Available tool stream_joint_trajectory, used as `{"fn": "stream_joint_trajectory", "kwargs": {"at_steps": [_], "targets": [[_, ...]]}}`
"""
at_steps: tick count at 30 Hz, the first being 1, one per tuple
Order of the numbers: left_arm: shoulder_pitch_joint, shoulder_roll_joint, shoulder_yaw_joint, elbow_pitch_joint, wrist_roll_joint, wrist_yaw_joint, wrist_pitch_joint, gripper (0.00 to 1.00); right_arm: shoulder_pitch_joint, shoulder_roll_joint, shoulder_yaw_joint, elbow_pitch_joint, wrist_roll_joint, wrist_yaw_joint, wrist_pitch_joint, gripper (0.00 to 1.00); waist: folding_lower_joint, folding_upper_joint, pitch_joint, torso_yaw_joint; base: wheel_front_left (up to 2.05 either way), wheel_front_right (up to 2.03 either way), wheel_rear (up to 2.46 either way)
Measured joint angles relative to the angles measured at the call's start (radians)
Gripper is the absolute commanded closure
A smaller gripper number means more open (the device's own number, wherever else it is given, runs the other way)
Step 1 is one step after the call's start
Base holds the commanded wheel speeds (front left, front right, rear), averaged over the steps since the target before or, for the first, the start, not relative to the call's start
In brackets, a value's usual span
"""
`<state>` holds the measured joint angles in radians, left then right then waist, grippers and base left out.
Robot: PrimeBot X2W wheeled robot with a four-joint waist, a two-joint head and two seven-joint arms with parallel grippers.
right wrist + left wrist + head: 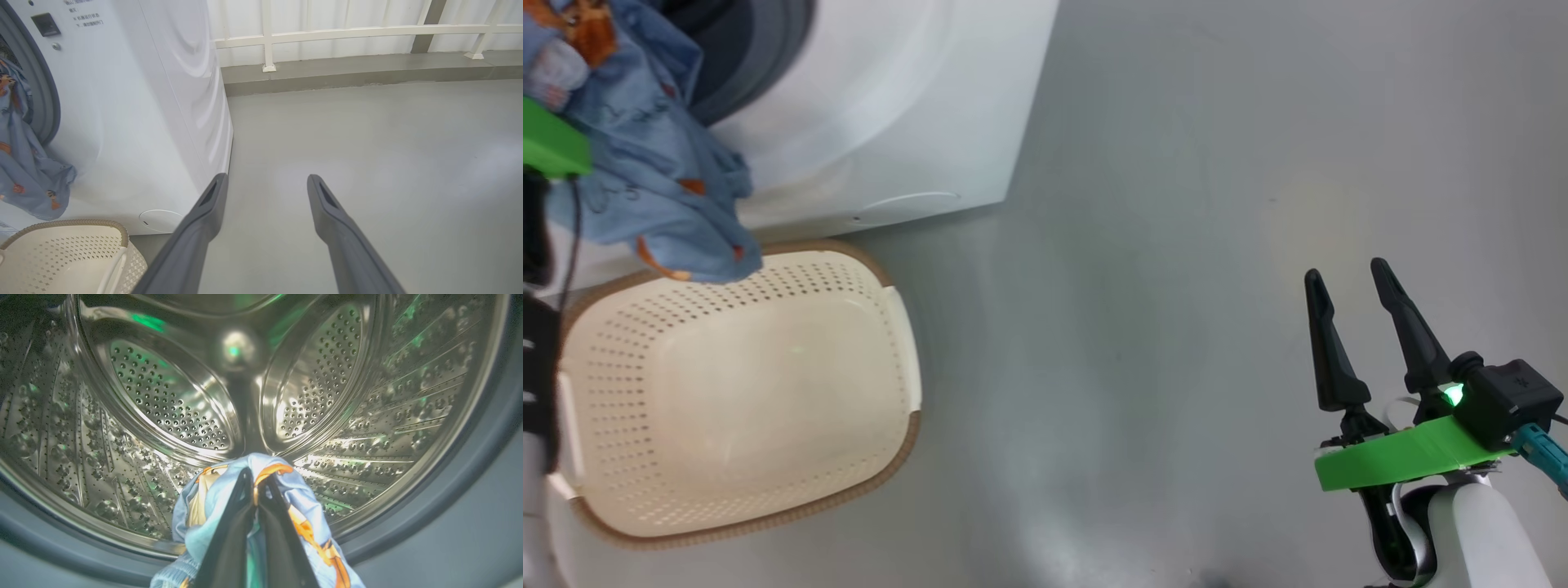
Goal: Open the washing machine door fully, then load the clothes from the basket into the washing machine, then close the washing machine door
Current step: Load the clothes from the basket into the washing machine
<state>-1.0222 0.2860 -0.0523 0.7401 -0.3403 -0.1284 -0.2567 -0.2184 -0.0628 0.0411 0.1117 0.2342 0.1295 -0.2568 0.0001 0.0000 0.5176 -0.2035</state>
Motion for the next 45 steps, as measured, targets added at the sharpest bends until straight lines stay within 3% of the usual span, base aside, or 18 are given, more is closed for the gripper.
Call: {"fn": "stream_joint_trajectory", "kwargs": {"at_steps": [8,14,21,30,36,40,41,42,45], "targets": [[-0.134,0.054,0.002,0.206,0.045,0.0,0.0,1.0,-0.028,0.008,0.025,-0.001,0.005,0.0,0.0,0.0,0.0,0.0,0.046,-0.053,0.0,0.0,0.0],[-0.209,0.072,0.001,0.278,0.072,0.001,0.0,1.0,-0.04,0.012,0.032,-0.002,0.009,0.0,0.0,0.0,0.0,0.0,0.082,-0.086,0.0,0.0,0.0],[-0.236,0.099,0.046,0.108,0.105,0.037,0.0,1.0,-0.043,0.013,0.04,-0.006,0.024,0.0,0.0,0.0,0.0,0.0,0.11,-0.115,0.0,0.0,0.0],[-0.202,0.094,0.142,-0.125,0.161,0.046,0.0,1.0,-0.064,0.015,0.055,-0.01,0.031,0.0,0.0,0.0,0.0,0.0,0.129,-0.127,0.0,0.0,0.0],[-0.149,0.059,0.158,0.019,0.164,0.026,0.0,0.99,-0.064,0.016,0.058,-0.008,0.031,0.0,0.0,0.0,0.0,0.0,0.118,-0.121,0.0,0.0,0.0],[-0.152,0.059,0.151,0.148,0.164,0.013,0.0,0.52,-0.064,0.016,0.059,-0.006,0.027,0.0,0.0,0.0,0.0,0.0,0.104,-0.115,0.0,0.0,0.0],[-0.155,0.059,0.145,0.19,0.164,0.009,0.0,0.22,-0.064,0.016,0.059,-0.005,0.023,0.0,0.0,0.0,0.0,0.0,0.099,-0.113,0.0,0.0,0.0],[-0.155,0.06,0.134,0.22,0.166,0.009,0.0,0.0,-0.063,0.016,0.058,-0.005,0.022,0.0,0.0,0.0,0.0,0.0,0.095,-0.111,0.0,0.0,0.0],[-0.171,0.059,0.121,0.27,0.17,0.008,0.0,0.0,-0.063,0.016,0.058,-0.005,0.022,0.0,0.0,0.0,0.0,0.0,0.083,-0.104,0.0,0.0,0.0]]}}
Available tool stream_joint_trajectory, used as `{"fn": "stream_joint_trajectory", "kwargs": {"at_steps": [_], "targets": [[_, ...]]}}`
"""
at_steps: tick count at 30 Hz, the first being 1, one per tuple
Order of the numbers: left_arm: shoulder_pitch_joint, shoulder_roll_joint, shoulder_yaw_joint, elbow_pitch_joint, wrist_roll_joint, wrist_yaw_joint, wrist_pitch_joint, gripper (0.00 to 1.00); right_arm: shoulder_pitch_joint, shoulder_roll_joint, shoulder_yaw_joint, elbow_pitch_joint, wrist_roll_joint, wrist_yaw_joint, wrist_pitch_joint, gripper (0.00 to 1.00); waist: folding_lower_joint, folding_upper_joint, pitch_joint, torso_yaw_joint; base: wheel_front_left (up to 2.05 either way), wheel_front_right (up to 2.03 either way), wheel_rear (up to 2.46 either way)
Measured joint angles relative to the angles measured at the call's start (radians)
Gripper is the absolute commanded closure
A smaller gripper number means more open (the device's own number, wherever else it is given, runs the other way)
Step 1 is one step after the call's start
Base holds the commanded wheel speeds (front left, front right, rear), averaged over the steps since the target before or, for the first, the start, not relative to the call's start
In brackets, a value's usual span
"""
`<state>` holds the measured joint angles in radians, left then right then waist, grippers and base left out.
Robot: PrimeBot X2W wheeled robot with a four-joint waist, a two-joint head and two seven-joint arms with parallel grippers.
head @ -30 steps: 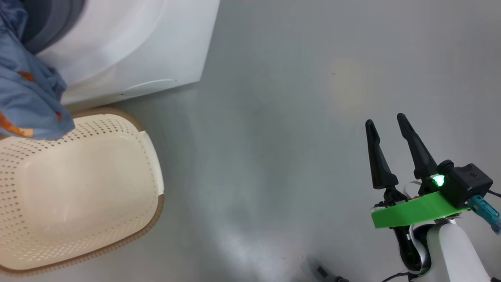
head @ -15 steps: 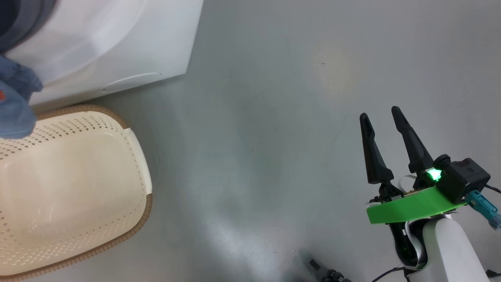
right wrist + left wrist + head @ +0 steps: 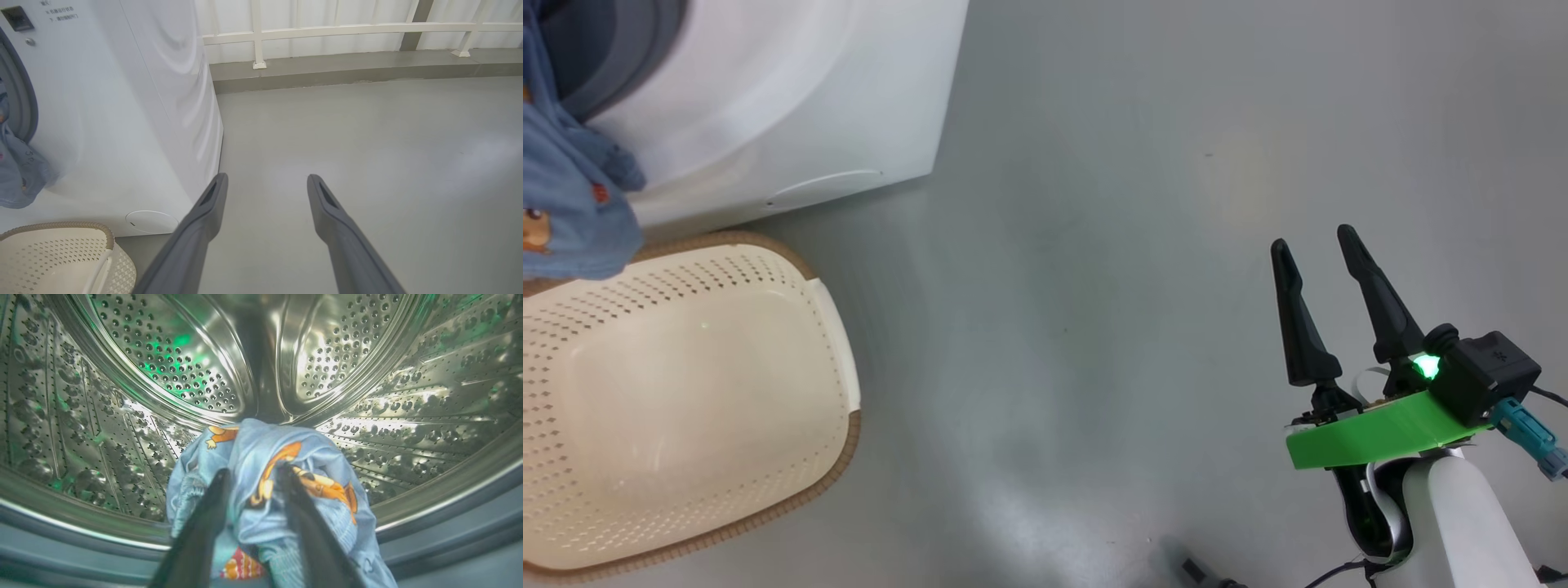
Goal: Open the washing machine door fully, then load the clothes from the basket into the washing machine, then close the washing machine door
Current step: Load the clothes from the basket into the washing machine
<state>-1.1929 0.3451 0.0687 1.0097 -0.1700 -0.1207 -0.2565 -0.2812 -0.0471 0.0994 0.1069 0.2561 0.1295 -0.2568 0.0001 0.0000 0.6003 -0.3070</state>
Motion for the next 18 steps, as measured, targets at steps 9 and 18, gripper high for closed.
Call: {"fn": "stream_joint_trajectory", "kwargs": {"at_steps": [9,18], "targets": [[-0.01,-0.026,-0.019,0.006,-0.014,-0.007,0.0,0.0,0.003,0.0,-0.003,0.002,-0.01,0.0,0.0,0.0,0.0,0.0,-0.027,0.03,0.0,0.0,0.0],[0.072,-0.071,-0.011,-0.107,-0.082,-0.007,0.0,0.0,0.007,-0.001,-0.013,0.003,-0.018,0.0,0.0,0.0,0.0,0.0,-0.048,0.059,0.0,0.0,0.0]]}}
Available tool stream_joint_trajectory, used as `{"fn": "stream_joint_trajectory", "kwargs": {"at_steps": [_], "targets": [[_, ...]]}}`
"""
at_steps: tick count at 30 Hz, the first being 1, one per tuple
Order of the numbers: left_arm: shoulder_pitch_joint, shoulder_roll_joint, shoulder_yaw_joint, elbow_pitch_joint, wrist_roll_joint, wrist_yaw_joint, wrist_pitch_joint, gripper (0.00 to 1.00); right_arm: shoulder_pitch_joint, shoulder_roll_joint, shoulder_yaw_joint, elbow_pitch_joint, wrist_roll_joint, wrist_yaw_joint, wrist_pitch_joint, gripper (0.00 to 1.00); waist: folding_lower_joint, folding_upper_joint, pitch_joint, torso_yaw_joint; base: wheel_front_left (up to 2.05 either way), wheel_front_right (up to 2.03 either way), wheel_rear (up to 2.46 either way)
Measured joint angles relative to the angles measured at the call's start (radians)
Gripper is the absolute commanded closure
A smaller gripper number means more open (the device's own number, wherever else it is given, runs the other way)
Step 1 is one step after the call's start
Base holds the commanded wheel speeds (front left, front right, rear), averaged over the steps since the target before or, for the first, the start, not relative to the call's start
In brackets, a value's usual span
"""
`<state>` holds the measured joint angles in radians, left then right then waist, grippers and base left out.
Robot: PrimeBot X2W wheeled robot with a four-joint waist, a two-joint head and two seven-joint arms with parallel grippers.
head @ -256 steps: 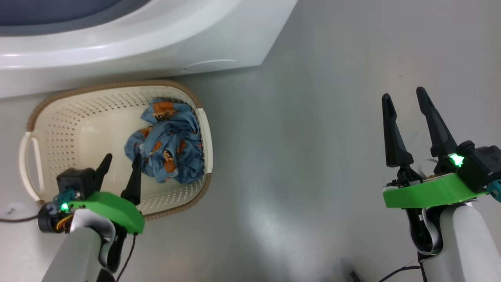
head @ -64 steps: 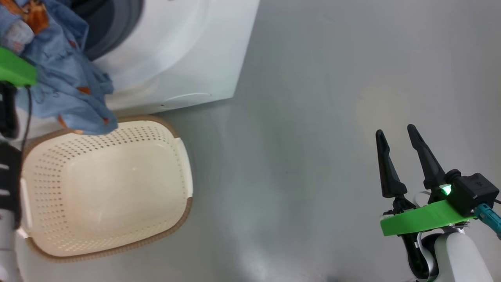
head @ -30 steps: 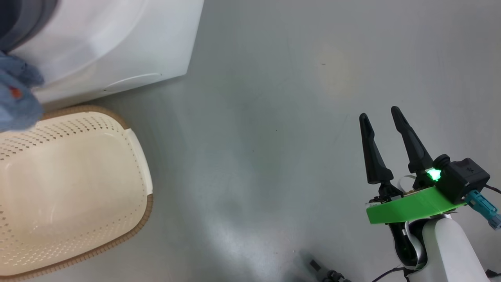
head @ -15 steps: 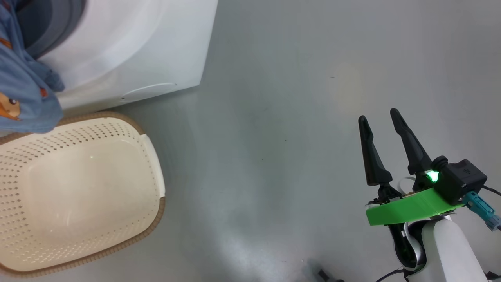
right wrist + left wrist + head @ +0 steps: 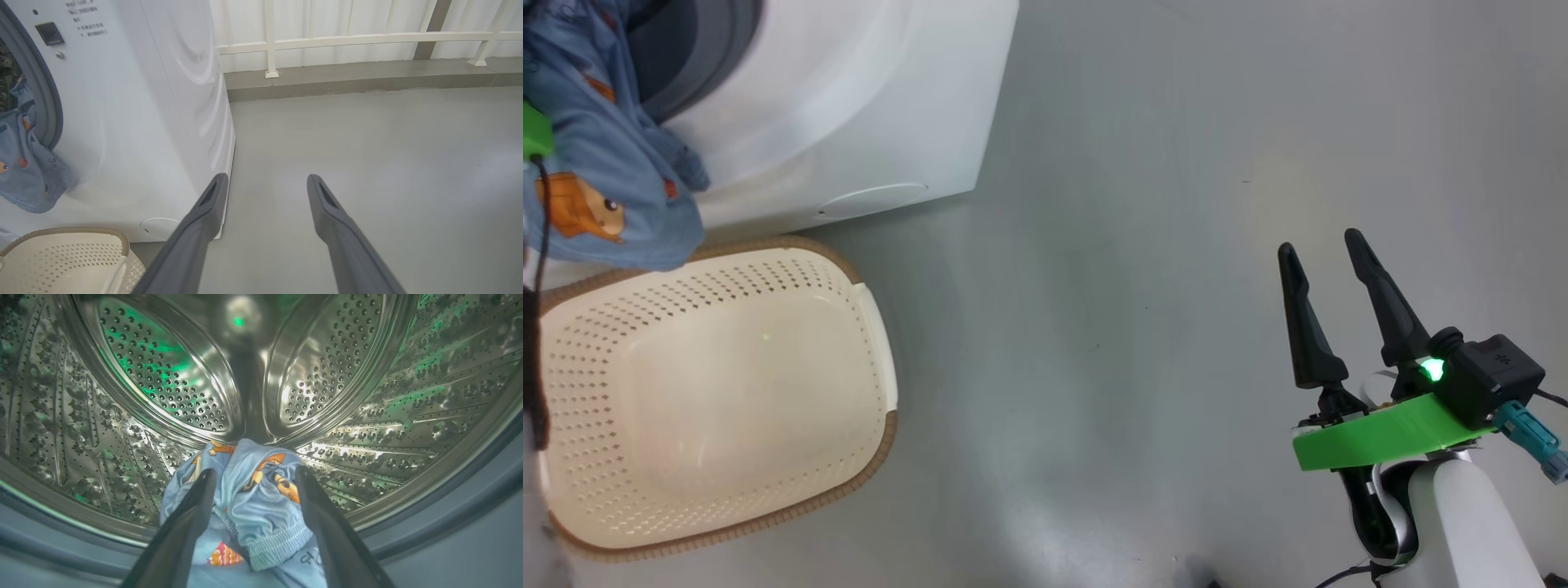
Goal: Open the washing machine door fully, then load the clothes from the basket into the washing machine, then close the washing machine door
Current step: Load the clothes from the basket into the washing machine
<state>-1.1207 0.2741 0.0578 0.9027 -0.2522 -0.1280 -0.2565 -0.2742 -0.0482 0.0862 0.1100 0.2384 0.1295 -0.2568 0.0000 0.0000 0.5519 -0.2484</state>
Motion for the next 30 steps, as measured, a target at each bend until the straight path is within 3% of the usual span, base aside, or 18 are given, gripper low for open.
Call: {"fn": "stream_joint_trajectory", "kwargs": {"at_steps": [30], "targets": [[0.477,-0.148,0.004,-0.444,-0.022,0.0,0.0,0.0,0.045,-0.056,-0.054,-0.001,-0.003,0.0,0.0,0.0,0.0,0.0,-0.098,0.133,0.0,0.0,0.0]]}}
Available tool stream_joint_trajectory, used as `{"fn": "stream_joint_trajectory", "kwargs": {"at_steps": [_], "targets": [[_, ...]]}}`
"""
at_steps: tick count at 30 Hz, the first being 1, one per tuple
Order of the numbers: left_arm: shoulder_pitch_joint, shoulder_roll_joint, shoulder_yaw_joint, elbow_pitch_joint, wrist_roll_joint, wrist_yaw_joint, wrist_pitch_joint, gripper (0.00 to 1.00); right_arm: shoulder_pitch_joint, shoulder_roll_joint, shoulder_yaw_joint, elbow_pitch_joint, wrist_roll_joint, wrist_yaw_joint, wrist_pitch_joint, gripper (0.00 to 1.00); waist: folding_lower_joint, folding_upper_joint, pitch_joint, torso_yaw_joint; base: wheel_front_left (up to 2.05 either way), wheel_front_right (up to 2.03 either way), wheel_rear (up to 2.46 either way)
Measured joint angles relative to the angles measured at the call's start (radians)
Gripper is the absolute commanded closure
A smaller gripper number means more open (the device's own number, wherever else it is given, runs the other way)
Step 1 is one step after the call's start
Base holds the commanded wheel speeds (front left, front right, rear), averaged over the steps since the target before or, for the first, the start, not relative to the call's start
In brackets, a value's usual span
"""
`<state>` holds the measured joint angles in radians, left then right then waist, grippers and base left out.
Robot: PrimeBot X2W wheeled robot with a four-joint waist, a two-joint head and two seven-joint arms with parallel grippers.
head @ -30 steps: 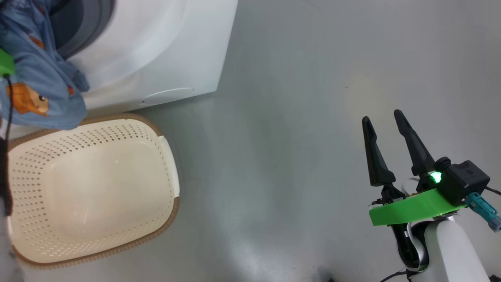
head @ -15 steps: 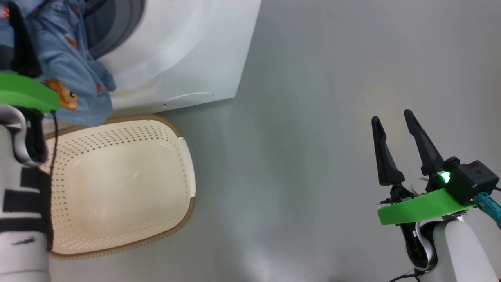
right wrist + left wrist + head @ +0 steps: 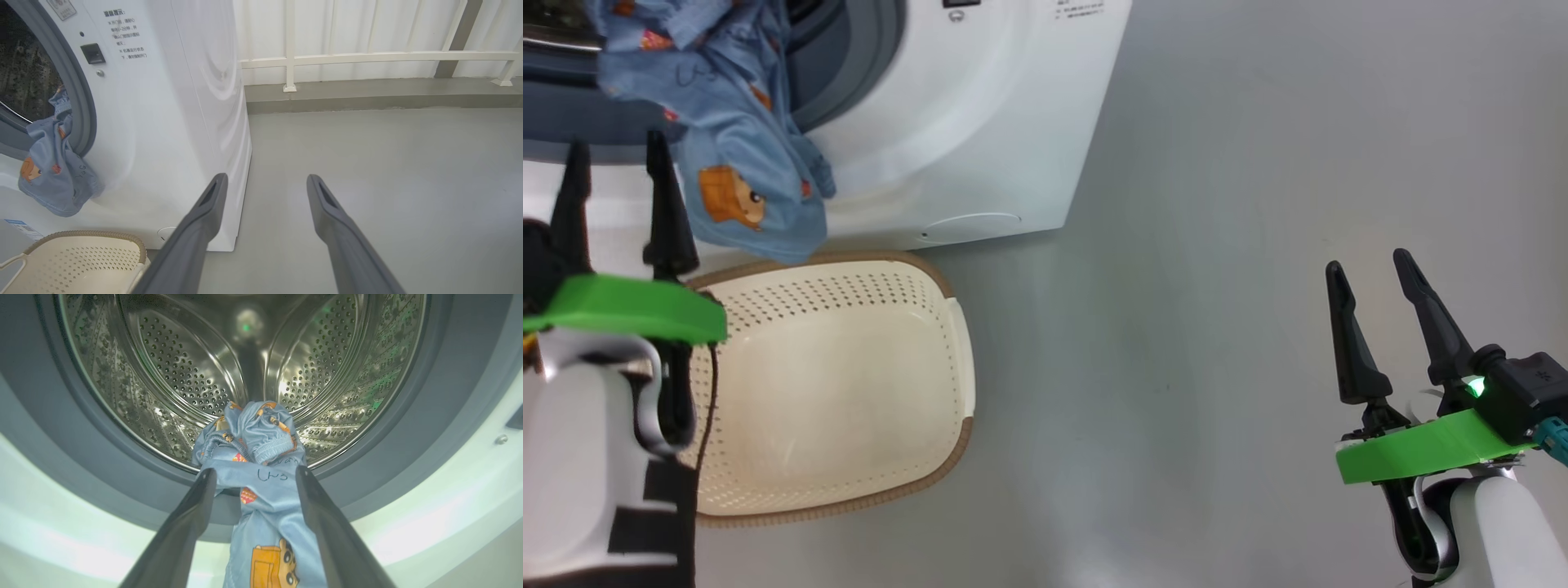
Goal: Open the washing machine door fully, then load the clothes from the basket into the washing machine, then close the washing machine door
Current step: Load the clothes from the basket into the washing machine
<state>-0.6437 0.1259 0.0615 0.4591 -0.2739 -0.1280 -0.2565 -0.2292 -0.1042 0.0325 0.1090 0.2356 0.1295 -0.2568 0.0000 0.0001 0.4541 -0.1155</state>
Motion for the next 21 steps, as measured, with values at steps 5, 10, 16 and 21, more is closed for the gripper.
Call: {"fn": "stream_joint_trajectory", "kwargs": {"at_steps": [5,10,16,21], "targets": [[0.102,-0.01,0.005,-0.063,0.0,0.0,0.0,0.0,0.01,-0.008,0.0,0.0,0.0,0.0,0.0,0.0,0.0,0.0,-0.019,0.019,0.0,0.0,0.0],[0.194,-0.019,0.009,-0.11,0.002,0.0,0.0,0.0,0.02,-0.018,-0.001,-0.002,0.0,0.0,0.0,0.0,0.0,0.0,-0.024,0.034,0.0,0.0,0.0],[0.278,-0.025,0.019,-0.172,0.006,0.0,0.0,0.0,0.02,-0.022,-0.004,-0.002,0.0,0.0,0.0,0.0,0.0,0.0,-0.027,0.044,0.0,0.0,0.0],[0.352,-0.036,0.036,-0.215,0.006,0.0,0.0,0.0,0.023,-0.027,-0.006,0.001,0.0,0.0,0.0,0.0,0.0,0.0,-0.042,0.049,0.0,0.0,0.0]]}}
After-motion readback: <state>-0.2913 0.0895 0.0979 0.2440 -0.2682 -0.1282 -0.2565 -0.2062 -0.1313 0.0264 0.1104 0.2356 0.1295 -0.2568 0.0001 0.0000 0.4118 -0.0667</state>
